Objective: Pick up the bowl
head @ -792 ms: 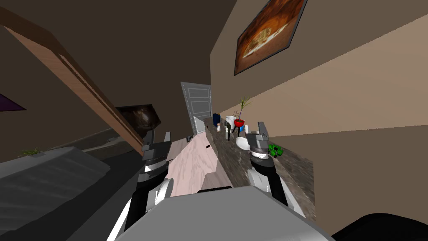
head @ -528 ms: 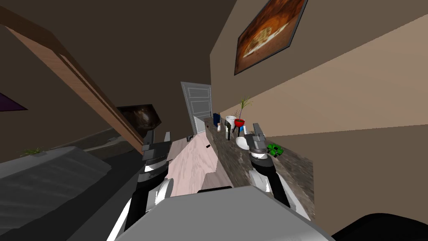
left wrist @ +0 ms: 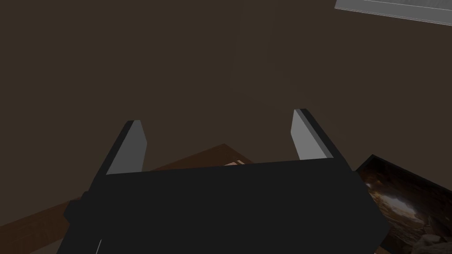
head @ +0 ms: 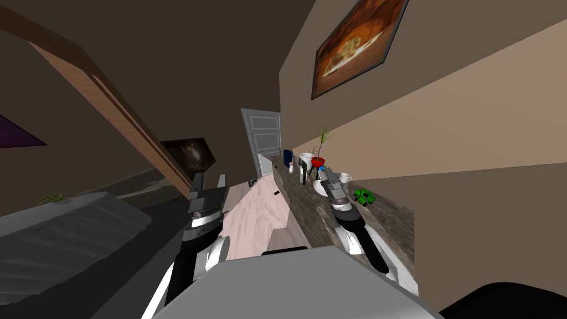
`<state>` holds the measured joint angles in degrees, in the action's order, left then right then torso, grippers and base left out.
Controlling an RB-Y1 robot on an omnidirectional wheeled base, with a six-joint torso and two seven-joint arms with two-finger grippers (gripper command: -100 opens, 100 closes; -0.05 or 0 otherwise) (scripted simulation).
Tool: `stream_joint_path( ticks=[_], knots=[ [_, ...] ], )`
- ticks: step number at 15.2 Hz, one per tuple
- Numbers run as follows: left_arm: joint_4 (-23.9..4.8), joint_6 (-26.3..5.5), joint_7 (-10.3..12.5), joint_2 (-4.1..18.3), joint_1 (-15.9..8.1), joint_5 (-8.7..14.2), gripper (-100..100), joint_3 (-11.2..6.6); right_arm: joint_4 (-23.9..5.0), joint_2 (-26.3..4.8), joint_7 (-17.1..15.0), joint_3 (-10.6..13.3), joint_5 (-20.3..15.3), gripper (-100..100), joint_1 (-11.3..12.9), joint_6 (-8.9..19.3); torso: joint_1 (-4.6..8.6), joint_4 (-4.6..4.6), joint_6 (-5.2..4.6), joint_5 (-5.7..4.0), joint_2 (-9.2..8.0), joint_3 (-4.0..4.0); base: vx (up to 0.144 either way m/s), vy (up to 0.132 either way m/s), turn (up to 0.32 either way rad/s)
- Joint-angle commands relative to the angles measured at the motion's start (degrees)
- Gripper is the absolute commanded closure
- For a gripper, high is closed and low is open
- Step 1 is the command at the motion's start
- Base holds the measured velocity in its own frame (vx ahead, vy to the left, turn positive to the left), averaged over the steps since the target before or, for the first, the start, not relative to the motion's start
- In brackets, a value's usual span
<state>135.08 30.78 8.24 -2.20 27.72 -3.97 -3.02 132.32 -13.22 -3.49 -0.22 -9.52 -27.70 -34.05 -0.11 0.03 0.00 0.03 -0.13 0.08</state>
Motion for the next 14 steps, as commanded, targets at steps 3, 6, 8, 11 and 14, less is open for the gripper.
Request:
stream_joint_path(
  ticks=[3, 6, 8, 11, 14],
  knots=[
    [0.0, 0.0, 0.0, 0.0, 0.0, 0.0, 0, 0.0, -2.45, -5.49, 0.93, -0.47, -1.81, -100, 0.34, -0.29, -0.01, 0.0, 0.01, 0.0, -0.02, 0.01, -0.039, 0.036, 0.019],
    [0.0, 0.0, 0.0, 0.0, 0.0, 0.0, 0, 0.0, -3.93, -8.62, 1.45, -0.81, -2.9, -100, 0.5, -0.44, 0.02, 0.0, 0.01, -0.01, 0.0, 0.0, -0.027, 0.026, 0.016],
    [0.0, 0.0, 0.0, 0.0, 0.0, 0.0, 0, 0.0, -5.52, -11.46, 2.01, -1.17, -4.06, -100, 0.67, -0.58, -0.01, 0.0, 0.01, 0.0, 0.0, 0.0, -0.033, 0.043, 0.032],
    [0.0, 0.0, 0.0, 0.0, 0.0, 0.0, 0, 0.0, -7.22, -14.74, 2.61, -1.54, -5.28, -100, 0.84, -0.73, -0.01, 0.0, 0.01, 0.0, 0.02, -0.01, -0.023, 0.031, 0.023],
    [0.0, 0.0, 0.0, 0.0, 0.0, 0.0, 0, 0.0, -9.01, -18.06, 3.24, -1.91, -6.57, -100, 1.0, -0.87, 0.02, -0.01, 0.01, -0.01, 0.05, -0.03, -0.019, 0.029, 0.024]
  ],
)
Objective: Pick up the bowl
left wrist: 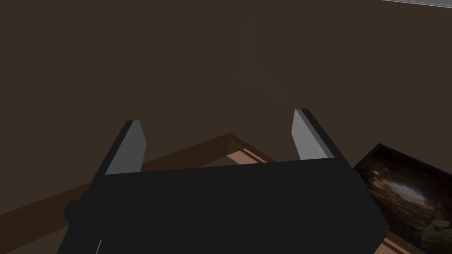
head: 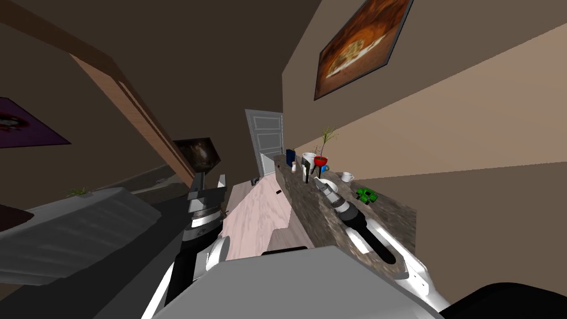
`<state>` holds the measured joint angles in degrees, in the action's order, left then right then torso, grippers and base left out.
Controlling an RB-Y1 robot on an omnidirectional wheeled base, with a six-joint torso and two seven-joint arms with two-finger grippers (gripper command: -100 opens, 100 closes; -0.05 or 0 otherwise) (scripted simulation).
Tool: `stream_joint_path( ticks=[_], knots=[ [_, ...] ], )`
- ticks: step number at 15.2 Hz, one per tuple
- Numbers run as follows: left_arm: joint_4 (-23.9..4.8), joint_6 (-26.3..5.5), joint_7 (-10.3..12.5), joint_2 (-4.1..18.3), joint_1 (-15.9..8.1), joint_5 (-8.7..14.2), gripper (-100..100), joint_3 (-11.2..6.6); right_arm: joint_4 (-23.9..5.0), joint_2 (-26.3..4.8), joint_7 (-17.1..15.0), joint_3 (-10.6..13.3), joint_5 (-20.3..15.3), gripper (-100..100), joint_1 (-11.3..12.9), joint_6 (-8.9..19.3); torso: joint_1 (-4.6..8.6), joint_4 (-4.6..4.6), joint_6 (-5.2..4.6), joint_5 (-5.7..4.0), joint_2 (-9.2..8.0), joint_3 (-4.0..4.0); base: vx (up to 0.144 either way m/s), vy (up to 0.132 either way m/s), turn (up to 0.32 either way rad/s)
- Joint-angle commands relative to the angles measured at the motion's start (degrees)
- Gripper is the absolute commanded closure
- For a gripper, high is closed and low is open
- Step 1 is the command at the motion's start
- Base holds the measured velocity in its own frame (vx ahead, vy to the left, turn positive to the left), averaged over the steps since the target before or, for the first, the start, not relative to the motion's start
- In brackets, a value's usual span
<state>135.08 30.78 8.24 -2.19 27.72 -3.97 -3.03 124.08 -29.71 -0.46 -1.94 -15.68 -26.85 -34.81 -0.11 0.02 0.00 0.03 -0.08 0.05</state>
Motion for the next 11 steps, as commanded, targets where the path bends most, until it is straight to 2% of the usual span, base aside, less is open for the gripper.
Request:
stream_joint_path(
  ticks=[1, 2, 3, 4, 6, 7, 9, 10, 11],
  knots=[
    [0.0, 0.0, 0.0, 0.0, 0.0, 0.0, 0, 0.0, -0.77, -1.61, 0.21, -0.19, -0.4, -100, 0.16, -0.11, 0.0, 0.0, 0.0, 0.0, 0.0, 0.0, -0.015, 0.028, 0.01],
    [0.0, 0.0, 0.0, 0.0, 0.0, 0.0, 0, 0.0, -2.65, -3.72, 0.87, -0.55, -1.74, -100, 0.32, -0.25, 0.0, 0.0, 0.0, 0.0, 0.01, 0.0, -0.018, 0.034, 0.03],
    [0.0, 0.0, 0.0, 0.0, 0.0, 0.0, 0, 0.0, -2.65, -4.89, 0.87, -0.55, -1.74, -100, 0.32, -0.25, 0.0, 0.0, 0.01, 0.0, 0.02, -0.01, -0.02, 0.036, 0.033],
    [0.0, 0.0, 0.0, 0.0, 0.0, 0.0, 0, 0.0, -4.61, -6.29, 1.56, -0.9, -3.13, -100, 0.46, -0.39, -0.01, 0.0, 0.0, 0.0, 0.01, -0.01, -0.017, 0.043, 0.061],
    [0.0, 0.0, 0.0, 0.0, 0.0, 0.0, 0, 0.0, -4.61, -8.2, 1.56, -0.9, -3.13, -100, 0.46, -0.39, -0.03, 0.0, 0.01, 0.01, 0.02, -0.01, -0.014, 0.035, 0.034],
    [0.0, 0.0, 0.0, 0.0, 0.0, 0.0, 0, 0.0, -6.63, -10.16, 2.27, -1.2, -4.56, -100, 0.57, -0.52, -0.01, 0.0, 0.0, 0.0, 0.03, -0.02, -0.01, 0.036, 0.038],
    [0.0, 0.0, 0.0, 0.0, 0.0, 0.0, 0, 0.0, -6.63, -11.51, 2.27, -1.2, -4.56, -100, 0.57, -0.52, -0.03, -0.01, 0.01, 0.01, 0.04, -0.03, -0.01, 0.033, 0.031],
    [0.0, 0.0, 0.0, 0.0, 0.0, 0.0, 0, 0.0, -8.71, -13.45, 3.0, -1.46, -6.03, -100, 0.65, -0.66, 0.0, -0.01, 0.0, 0.0, 0.04, -0.02, -0.011, 0.031, 0.052],
    [0.0, 0.0, 0.0, 0.0, 0.0, 0.0, 0, 0.0, -8.71, -14.71, 3.0, -1.46, -6.03, -100, 0.65, -0.66, 0.0, -0.01, 0.01, 0.0, 0.05, -0.03, -0.008, 0.035, 0.058]
  ],
)
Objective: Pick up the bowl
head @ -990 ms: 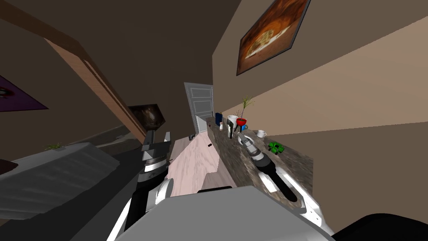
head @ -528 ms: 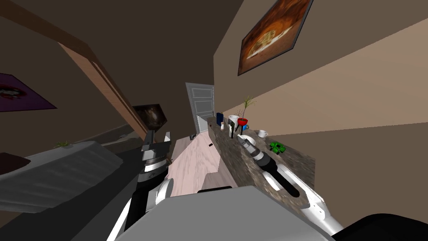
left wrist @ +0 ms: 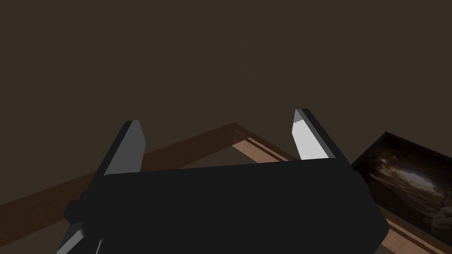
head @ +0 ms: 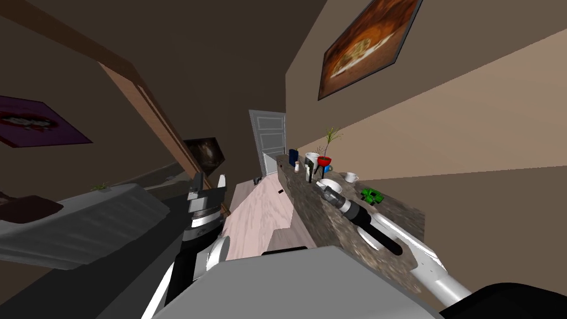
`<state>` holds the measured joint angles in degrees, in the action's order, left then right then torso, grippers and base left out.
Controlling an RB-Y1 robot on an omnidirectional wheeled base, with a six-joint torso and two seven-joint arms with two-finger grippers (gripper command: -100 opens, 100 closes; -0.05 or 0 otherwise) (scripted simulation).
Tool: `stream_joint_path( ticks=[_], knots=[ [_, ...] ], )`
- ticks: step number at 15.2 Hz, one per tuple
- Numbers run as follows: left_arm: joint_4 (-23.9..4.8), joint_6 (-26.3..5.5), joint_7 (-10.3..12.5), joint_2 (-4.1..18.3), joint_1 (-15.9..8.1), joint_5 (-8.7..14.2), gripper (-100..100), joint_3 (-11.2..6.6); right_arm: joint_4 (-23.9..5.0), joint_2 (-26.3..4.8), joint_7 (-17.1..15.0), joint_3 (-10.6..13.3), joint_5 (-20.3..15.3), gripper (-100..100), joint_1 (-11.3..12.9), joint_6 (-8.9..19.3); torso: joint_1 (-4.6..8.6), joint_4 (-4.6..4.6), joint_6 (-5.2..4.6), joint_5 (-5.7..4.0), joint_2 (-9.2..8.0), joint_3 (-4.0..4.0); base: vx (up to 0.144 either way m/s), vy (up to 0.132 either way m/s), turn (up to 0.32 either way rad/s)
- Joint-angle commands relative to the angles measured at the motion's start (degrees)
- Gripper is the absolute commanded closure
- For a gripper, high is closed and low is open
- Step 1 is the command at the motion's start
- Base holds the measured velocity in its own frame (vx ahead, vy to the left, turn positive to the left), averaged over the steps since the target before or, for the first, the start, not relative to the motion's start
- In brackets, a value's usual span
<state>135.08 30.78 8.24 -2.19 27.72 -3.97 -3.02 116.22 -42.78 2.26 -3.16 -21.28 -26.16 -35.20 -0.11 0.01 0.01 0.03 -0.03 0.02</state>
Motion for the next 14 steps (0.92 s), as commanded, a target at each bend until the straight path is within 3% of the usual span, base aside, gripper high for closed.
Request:
stream_joint_path(
  ticks=[1, 2, 4, 5, 7, 8, 10, 11, 14],
  knots=[
    [0.0, 0.0, 0.0, 0.0, 0.0, 0.0, 0, 0.0, -0.85, -1.75, 0.28, -0.23, -0.43, -100, -0.04, -0.27, 0.0, 0.0, 0.0, 0.0, 0.0, 0.0, -0.002, 0.025, 0.016],
    [0.0, 0.0, 0.0, 0.0, 0.0, 0.0, 0, 0.0, -2.97, -3.81, 1.02, -0.44, -1.93, -100, 0.0, -0.41, 0.02, 0.0, -0.01, 0.0, 0.01, -0.01, 0.002, 0.026, 0.047],
    [0.0, 0.0, 0.0, 0.0, 0.0, 0.0, 0, 0.0, -2.97, -5.02, 1.02, -0.44, -1.93, -100, 0.0, -0.41, 0.03, -0.01, 0.0, 0.0, 0.04, -0.02, 0.002, 0.025, 0.036],
    [0.0, 0.0, 0.0, 0.0, 0.0, 0.0, 0, 0.0, -5.13, -7.05, 1.78, -0.58, -3.46, -100, -0.02, -0.55, 0.03, -0.01, -0.01, -0.01, 0.04, -0.02, -0.001, 0.03, 0.06],
    [0.0, 0.0, 0.0, 0.0, 0.0, 0.0, 0, 0.0, -5.13, -8.26, 1.78, -0.58, -3.46, -100, -0.02, -0.55, 0.02, -0.01, 0.0, 0.0, 0.05, -0.03, 0.001, 0.028, 0.04],
    [0.0, 0.0, 0.0, 0.0, 0.0, 0.0, 0, 0.0, -7.32, -10.33, 2.54, -0.66, -5.01, -100, -0.08, -0.69, 0.02, -0.01, -0.01, 0.0, 0.04, -0.02, 0.005, 0.026, 0.053],
    [0.0, 0.0, 0.0, 0.0, 0.0, 0.0, 0, 0.0, -7.32, -11.45, 2.54, -0.66, -5.01, -100, -0.08, -0.69, 0.02, -0.01, 0.0, 0.0, 0.07, -0.04, 0.01, 0.026, 0.043],
    [0.0, 0.0, 0.0, 0.0, 0.0, 0.0, 0, 0.0, -9.53, -13.51, 3.3, -0.66, -6.57, -100, -0.2, -0.83, 0.03, -0.01, -0.01, 0.0, 0.08, -0.04, 0.017, 0.031, 0.063],
    [0.0, 0.0, 0.0, 0.0, 0.0, 0.0, 0, 0.0, -11.74, -17.37, 4.07, -0.59, -8.14, -100, -0.38, -0.98, -0.01, -0.03, 0.01, 0.0, 0.11, -0.07, 0.019, 0.035, 0.076]
  ],
)
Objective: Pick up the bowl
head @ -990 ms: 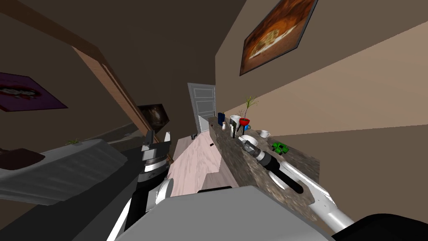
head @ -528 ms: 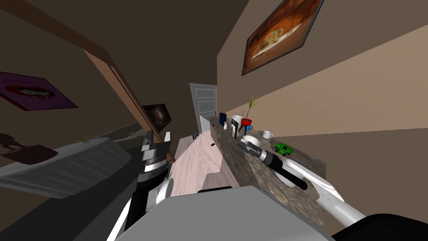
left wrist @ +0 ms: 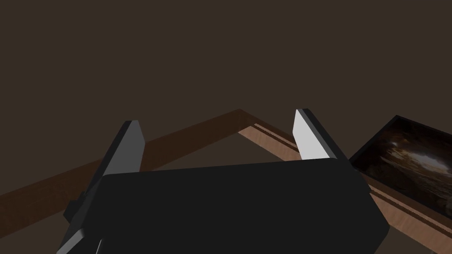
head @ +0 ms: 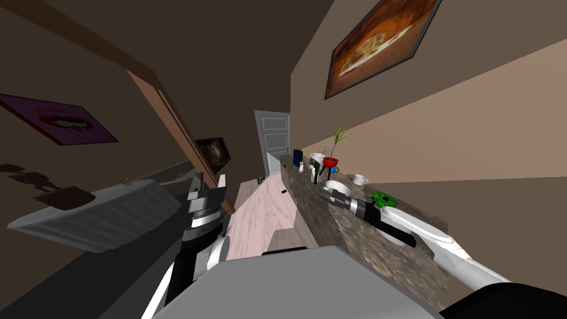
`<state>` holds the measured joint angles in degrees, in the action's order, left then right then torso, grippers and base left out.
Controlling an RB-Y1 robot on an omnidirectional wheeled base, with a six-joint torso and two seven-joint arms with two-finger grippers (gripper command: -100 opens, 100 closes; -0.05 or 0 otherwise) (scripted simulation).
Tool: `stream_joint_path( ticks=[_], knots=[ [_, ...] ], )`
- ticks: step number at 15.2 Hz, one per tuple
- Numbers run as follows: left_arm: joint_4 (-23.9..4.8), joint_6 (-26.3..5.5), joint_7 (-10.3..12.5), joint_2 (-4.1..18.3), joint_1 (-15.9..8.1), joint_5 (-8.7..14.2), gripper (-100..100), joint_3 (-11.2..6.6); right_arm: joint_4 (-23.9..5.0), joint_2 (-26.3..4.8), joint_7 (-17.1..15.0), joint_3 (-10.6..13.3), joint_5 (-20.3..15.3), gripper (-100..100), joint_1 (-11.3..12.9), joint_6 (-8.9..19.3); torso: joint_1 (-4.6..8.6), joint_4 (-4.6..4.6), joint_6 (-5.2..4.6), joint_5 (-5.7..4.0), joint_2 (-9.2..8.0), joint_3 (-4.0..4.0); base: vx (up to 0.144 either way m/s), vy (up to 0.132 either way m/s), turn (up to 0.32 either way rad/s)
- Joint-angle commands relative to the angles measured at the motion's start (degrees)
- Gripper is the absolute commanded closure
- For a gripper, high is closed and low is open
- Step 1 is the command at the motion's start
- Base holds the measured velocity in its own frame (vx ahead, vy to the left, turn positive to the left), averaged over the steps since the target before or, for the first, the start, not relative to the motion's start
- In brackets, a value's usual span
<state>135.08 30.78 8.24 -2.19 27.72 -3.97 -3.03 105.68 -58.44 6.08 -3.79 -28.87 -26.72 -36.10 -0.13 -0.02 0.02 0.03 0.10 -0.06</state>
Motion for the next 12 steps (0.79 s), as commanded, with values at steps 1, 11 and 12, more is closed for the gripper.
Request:
stream_joint_path(
  ticks=[1, 11, 12],
  knots=[
    [0.0, 0.0, 0.0, 0.0, 0.0, 0.0, 0, 0.0, -1.2, -2.02, 0.25, 0.04, -0.56, -100, 0.18, -0.08, 0.0, 0.0, 0.0, 0.0, 0.0, 0.0, 0.015, 0.021, 0.016],
    [0.0, 0.0, 0.0, 0.0, 0.0, 0.0, 0, 0.0, -12.08, -15.11, 3.97, 1.56, -8.3, -100, -1.55, -0.85, 0.07, -0.01, 0.0, -0.01, 0.05, -0.03, 0.031, 0.021, 0.075],
    [0.0, 0.0, 0.0, 0.0, 0.0, 0.0, 0, 0.0, -12.08, -16.08, 3.97, 1.56, -8.3, -100, -1.55, -0.85, 0.07, -0.02, 0.01, -0.02, 0.07, -0.04, 0.039, 0.016, 0.073]
  ],
)
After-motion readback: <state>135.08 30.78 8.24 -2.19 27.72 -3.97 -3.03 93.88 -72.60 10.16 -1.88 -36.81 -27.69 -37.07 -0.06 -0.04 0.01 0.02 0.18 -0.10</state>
